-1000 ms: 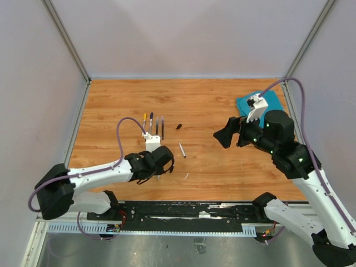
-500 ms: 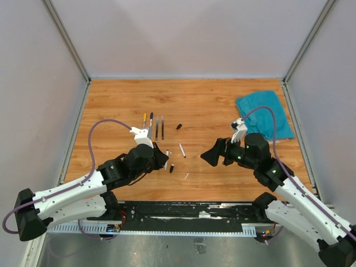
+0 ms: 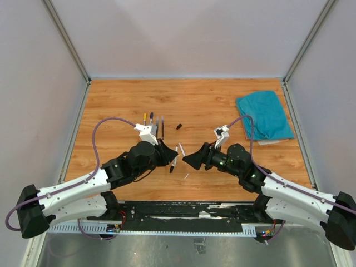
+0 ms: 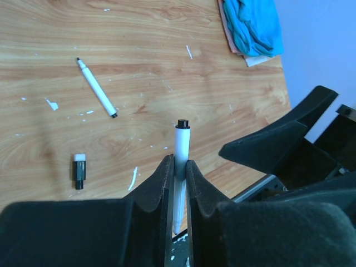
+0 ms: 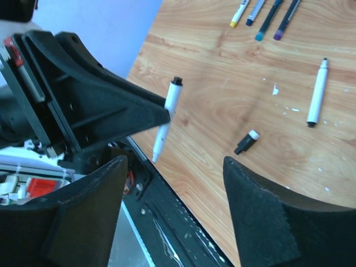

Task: Insert the pens into the pen caps
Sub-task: Pick up the pen from the center of the board.

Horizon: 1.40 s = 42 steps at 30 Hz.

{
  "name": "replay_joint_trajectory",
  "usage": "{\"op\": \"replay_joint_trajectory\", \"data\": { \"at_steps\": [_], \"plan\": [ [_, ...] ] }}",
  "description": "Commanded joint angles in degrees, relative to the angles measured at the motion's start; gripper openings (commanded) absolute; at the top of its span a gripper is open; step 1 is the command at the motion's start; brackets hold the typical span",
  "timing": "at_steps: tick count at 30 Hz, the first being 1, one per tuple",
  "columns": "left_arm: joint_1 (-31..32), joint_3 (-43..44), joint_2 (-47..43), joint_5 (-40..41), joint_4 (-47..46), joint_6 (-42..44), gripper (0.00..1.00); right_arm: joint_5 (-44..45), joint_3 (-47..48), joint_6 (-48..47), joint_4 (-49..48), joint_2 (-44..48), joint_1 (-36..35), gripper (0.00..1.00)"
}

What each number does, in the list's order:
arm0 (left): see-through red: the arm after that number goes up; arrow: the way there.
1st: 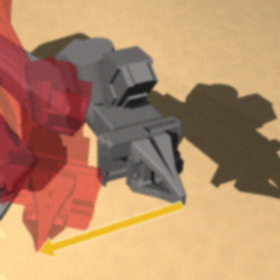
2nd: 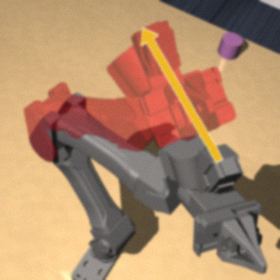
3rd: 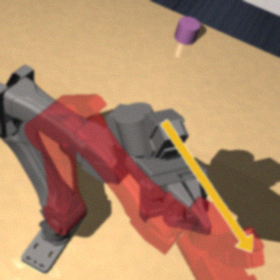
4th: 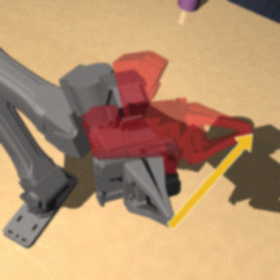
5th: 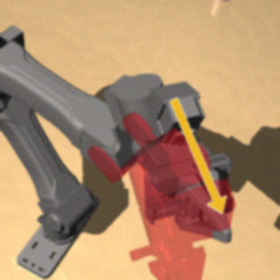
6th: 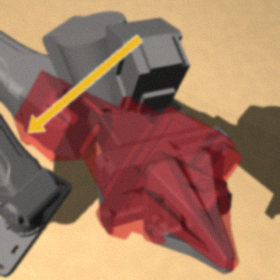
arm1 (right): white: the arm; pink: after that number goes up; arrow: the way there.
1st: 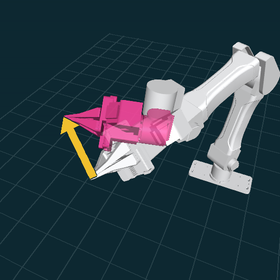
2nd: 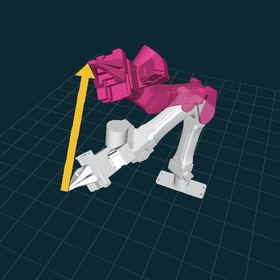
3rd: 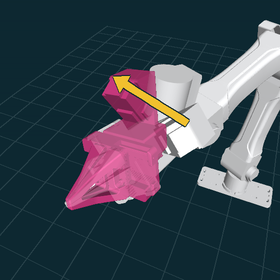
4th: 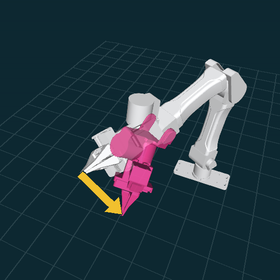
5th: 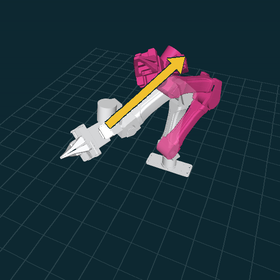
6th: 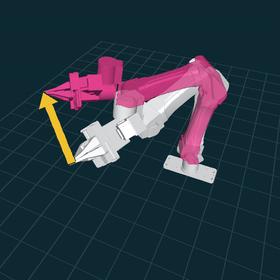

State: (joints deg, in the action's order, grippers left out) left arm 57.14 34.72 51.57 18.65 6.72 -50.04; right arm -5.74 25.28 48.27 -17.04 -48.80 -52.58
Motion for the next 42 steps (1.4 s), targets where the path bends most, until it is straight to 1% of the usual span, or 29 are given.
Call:
{"op": "replay_joint_trajectory", "data": {
  "at_steps": [1,7,14,20,25,27,29,32,33,35,36,39,42],
  "plan": [
    [0.4,2.0,0.5,-1.9,-4.4,-0.6,0.13,-1.3,0.3,4.5,-12.0,-4.5,-0.9,0.66],
    [0.4,1.7,0.2,-1.3,-4.6,-1.2,0.13,-3.7,2.1,6.0,-13.8,-9.5,-1.0,0.55],
    [0.3,2.0,0.1,-0.3,-4.6,-1.5,0.13,-5.8,2.6,7.0,-15.1,-12.0,-1.1,0.41],
    [0.4,2.8,0.8,-0.3,-4.9,-1.1,0.14,-7.4,3.0,7.8,-16.9,-14.3,-1.1,0.32],
    [0.4,3.2,1.2,-0.6,-4.1,-1.2,0.14,-8.1,4.0,8.7,-18.4,-15.9,-1.1,0.31],
    [0.3,3.0,1.1,-0.8,-4.2,-1.4,0.14,-8.4,4.3,8.8,-18.8,-16.3,-1.1,0.29],
    [0.4,2.9,1.0,-0.9,-4.1,-1.5,0.14,-8.5,4.6,8.8,-19.2,-16.8,-1.1,0.22],
    [0.4,2.6,0.7,-1.1,-4.3,-1.7,0.14,-8.6,4.9,8.0,-18.9,-17.1,-1.2,0.08],
    [0.4,2.6,0.5,-1.1,-4.3,-1.7,0.14,-8.5,5.1,7.3,-18.4,-17.0,-1.2,0.06],
    [0.4,2.6,0.2,-1.3,-4.3,-1.5,0.21,-8.1,5.5,5.7,-15.6,-16.4,-1.1,0.01],
    [0.4,2.7,-0.1,-1.6,-4.3,-1.2,0.26,-7.7,5.6,4.7,-14.1,-15.8,-1.0,0.01],
    [0.4,3.4,-1.4,-2.5,-4.1,0.1,0.45,-4.1,5.3,0.4,-7.7,-11.6,-1.0,0.01],
    [0.4,5.7,-2.5,-2.5,-0.7,2.0,0.57,0.6,5.5,-8.4,-0.1,-6.4,-0.9,0.0]
  ]
}}
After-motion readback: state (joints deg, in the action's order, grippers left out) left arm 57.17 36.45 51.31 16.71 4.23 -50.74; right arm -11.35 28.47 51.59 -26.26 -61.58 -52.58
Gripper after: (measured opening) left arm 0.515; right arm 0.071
